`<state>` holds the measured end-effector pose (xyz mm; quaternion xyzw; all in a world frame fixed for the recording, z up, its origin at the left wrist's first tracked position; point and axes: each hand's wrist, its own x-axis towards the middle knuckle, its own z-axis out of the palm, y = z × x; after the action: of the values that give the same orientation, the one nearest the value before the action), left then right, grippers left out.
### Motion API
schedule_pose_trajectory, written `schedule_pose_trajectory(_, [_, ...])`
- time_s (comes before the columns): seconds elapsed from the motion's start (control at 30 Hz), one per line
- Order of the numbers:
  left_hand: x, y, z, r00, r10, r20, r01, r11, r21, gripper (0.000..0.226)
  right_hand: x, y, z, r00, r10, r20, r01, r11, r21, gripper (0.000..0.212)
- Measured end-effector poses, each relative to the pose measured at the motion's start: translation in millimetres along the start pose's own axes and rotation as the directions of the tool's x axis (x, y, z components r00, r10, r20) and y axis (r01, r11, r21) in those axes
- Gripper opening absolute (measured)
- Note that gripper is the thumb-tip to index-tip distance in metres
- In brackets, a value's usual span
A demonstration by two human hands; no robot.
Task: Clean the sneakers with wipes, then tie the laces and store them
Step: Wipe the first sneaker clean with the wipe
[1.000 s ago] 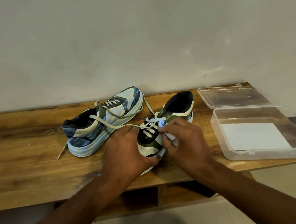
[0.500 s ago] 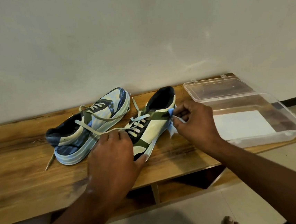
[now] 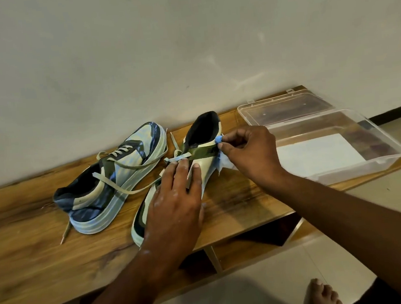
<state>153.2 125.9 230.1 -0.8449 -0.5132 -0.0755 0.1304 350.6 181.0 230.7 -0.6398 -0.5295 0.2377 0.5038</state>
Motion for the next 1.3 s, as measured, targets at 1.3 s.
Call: schedule_pose_trajectory(1.3, [11,-69,-48,0.92,-0.376,0.109,0.338,0.621,-0.708,0.038,-7,-25,19,0.874,-0.481,0.077,0.486,0.851,-0.198,0.023])
